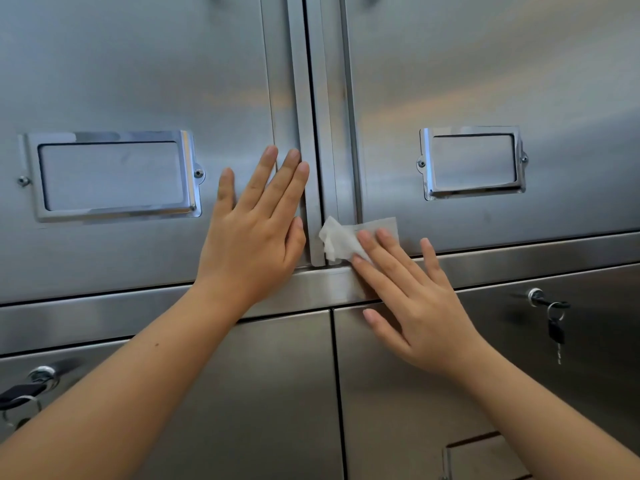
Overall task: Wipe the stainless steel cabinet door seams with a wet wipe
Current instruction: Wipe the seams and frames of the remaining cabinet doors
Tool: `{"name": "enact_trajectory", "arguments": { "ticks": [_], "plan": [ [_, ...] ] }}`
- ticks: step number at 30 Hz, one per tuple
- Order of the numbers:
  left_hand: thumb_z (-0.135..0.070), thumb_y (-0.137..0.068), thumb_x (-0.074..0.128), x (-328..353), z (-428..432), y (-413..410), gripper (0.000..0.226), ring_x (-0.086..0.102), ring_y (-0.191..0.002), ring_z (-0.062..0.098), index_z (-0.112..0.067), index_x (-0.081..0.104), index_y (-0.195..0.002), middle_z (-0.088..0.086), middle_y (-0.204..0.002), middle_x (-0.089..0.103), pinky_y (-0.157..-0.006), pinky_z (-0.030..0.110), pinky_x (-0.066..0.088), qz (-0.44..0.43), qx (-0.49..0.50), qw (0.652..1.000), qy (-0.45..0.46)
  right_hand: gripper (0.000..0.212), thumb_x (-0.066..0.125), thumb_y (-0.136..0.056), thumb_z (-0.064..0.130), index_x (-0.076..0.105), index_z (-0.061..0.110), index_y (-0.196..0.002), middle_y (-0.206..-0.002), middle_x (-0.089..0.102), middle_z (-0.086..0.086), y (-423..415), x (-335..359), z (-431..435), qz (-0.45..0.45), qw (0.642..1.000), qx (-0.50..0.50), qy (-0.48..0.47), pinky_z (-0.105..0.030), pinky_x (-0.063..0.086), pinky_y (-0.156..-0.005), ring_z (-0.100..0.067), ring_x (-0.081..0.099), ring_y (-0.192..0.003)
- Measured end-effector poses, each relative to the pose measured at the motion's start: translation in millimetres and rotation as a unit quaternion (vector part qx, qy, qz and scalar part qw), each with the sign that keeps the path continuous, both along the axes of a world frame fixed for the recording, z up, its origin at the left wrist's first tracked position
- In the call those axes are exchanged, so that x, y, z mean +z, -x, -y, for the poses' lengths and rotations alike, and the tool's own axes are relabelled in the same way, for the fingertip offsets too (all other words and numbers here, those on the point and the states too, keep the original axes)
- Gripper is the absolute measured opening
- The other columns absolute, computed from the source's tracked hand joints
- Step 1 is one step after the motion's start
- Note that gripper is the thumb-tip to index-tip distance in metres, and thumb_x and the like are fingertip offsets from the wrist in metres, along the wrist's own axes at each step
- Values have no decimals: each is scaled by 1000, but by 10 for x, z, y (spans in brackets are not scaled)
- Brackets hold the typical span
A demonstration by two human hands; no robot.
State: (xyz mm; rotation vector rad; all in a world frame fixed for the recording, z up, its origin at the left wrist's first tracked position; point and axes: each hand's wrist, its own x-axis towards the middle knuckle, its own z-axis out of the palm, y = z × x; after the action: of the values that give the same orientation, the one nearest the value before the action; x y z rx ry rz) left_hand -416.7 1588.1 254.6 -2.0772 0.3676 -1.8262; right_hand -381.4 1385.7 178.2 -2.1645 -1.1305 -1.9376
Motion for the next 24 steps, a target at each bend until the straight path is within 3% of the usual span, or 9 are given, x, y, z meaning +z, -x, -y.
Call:
{"name": "enact_trajectory", "arguments": {
  "ticks": [3, 6, 11, 18, 24],
  "plan": [
    [-24, -91, 31, 3, -3, -1, 53, 27, -137, 28, -7, 37, -141, 9, -147, 33, -106, 56, 20, 2, -2, 1000, 1, 49, 43, -86, 29, 58, -1, -122, -136, 46, -17, 9, 24, -9, 0, 1000, 25, -14, -49, 18, -108, -37, 41, -128],
    [-25, -91, 30, 4, -2, -1, 53, 26, -138, 28, -7, 36, -141, 9, -148, 32, -107, 56, 19, -1, -4, 1000, 3, 54, 45, -86, 32, 47, 3, -131, -136, 47, -17, 32, 27, -97, -8, 999, 36, -39, -49, 18, -108, -35, 41, -129],
    [-25, -92, 31, 1, -2, -4, 53, 25, -138, 28, -7, 35, -142, 9, -148, 32, -107, 55, 19, -1, -6, 1000, 3, 56, 39, -89, 43, 48, 10, -134, -138, 46, -16, 24, 15, -211, 25, 998, -44, -32, -53, 18, -107, -35, 40, -130],
    [-23, -91, 31, -4, -9, -9, 52, 26, -138, 27, -7, 36, -141, 8, -148, 32, -107, 55, 19, 5, -10, 1000, 4, 64, 39, -90, 40, 38, -2, -138, -147, 31, -18, -37, 38, -282, 24, 999, -22, 26, -51, 18, -110, -32, 27, -137],
    [-21, -90, 29, -16, -18, 6, 55, 23, -139, 27, -6, 33, -142, 10, -150, 28, -110, 49, 11, 10, -40, 998, 52, 71, 35, -90, 49, 29, 2, -142, -151, 23, -14, -44, 55, -316, -13, 998, -47, 45, -52, 22, -110, -30, 20, -140]
  ]
}}
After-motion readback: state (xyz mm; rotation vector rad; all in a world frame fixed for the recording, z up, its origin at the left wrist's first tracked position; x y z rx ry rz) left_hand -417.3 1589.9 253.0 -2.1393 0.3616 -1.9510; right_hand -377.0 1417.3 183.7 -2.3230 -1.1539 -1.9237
